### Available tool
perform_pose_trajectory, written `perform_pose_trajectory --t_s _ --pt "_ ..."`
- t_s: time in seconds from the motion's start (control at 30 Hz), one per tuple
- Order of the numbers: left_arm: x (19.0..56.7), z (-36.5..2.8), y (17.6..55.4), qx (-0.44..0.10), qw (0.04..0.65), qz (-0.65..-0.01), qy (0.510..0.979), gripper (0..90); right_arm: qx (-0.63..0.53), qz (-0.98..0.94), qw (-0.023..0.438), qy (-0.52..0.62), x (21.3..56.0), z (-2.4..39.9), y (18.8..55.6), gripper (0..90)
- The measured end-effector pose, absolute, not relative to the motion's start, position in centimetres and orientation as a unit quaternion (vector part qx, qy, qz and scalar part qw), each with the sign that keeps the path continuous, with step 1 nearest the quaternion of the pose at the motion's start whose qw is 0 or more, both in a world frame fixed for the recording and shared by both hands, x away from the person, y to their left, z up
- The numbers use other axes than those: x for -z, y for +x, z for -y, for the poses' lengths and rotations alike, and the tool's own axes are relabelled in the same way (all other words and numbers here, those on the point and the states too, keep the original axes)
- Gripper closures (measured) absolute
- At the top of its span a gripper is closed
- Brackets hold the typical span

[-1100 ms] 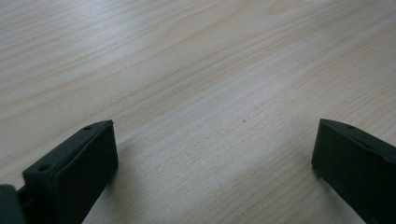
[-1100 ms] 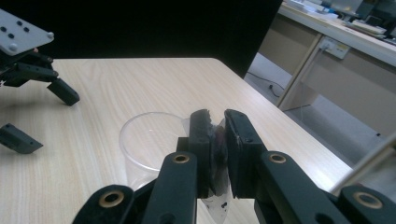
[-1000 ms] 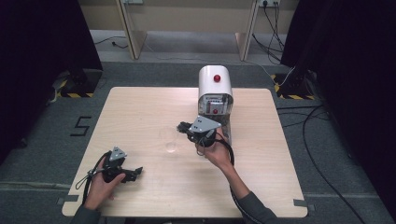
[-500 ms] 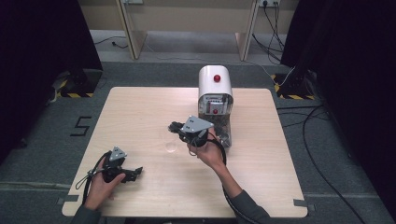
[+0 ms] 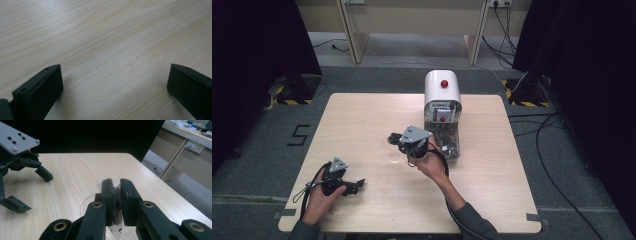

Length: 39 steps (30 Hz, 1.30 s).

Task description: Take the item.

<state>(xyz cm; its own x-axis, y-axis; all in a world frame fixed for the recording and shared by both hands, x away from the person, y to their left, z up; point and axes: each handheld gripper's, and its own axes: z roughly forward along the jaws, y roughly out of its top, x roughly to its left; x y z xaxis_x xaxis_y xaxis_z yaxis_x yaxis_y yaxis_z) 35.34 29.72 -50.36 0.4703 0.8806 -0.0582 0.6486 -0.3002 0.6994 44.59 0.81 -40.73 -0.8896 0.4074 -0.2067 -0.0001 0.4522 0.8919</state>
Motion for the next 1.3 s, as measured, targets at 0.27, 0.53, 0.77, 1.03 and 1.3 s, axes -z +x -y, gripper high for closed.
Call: perform_pose_trajectory --t_s 0.27,0.53,0.77,1.03,1.3 --pt "50.4 -29.7 35.3 -0.171 0.338 -0.485 0.788 0.0 -0.502 -0.834 0.195 0.121 41.5 -1.5 44.9 82.2" --pt "50.4 -29.7 35.3 -0.171 0.338 -0.485 0.788 0.0 -0.491 -0.841 0.194 0.119 42.0 -1.8 45.3 81.1" --pt "50.4 -29.7 35.3 -0.171 0.338 -0.485 0.788 0.0 -0.491 -0.842 0.187 0.125 42.3 -2.2 45.2 76.2" --pt "50.4 -29.7 35.3 -0.171 0.338 -0.485 0.788 0.0 -0.495 -0.839 0.192 0.119 41.6 -2.2 45.2 70.3" --pt "50.4 -29.7 35.3 -0.171 0.338 -0.485 0.788 0.0 -0.492 -0.84 0.193 0.122 41.3 -1.6 44.8 65.0"
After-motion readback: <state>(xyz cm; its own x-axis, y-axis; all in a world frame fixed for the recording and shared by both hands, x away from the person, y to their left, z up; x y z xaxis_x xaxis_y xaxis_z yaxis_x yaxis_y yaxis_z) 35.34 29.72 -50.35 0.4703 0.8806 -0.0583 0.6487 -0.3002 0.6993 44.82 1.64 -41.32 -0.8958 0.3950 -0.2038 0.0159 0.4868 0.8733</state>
